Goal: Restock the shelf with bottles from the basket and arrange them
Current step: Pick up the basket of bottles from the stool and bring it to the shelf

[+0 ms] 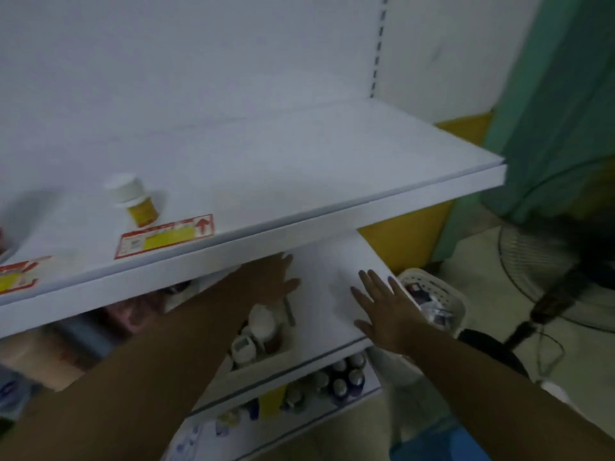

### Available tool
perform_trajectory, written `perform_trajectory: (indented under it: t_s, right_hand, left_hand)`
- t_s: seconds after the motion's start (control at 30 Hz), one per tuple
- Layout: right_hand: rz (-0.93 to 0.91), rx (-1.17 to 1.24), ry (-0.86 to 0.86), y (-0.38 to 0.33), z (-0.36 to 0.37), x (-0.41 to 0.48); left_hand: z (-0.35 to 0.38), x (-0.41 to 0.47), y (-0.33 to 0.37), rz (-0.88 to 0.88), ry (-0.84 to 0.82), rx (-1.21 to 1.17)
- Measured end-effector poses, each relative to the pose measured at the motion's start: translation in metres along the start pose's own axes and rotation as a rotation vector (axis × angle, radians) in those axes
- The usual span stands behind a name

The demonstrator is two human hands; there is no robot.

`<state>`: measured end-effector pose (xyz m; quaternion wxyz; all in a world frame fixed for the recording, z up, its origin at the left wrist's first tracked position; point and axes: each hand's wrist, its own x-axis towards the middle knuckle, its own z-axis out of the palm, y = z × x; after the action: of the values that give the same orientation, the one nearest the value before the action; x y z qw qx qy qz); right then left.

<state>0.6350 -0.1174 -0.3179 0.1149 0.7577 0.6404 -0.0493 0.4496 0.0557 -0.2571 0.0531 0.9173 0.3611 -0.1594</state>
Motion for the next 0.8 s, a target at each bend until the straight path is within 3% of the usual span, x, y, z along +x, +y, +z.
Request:
perform_trajectory:
  t_s: [0.17, 0.4, 0.67, 0.8]
  right_hand:
    - [0.089, 0.115, 0.009, 0.068, 0.003, -0.074]
    - [0.425, 0.196, 0.002, 0.153, 0.039, -0.187]
    - [0.769, 0.404, -0.050, 0.216, 0.106, -0.295]
    - [1.084, 0.673, -0.027, 0.248, 0.174, -0.333]
  left_hand:
    - [-0.033, 0.033, 0.143, 0.370, 0.003, 0.155]
    - [-0.034, 0.046, 0.314, 0.753, 0.060, 0.135]
    - [0.024, 0.079, 0.454, 0.980, -0.078, 0.154]
    - [0.077, 0.099, 0.496, 0.798, -0.338, -0.173]
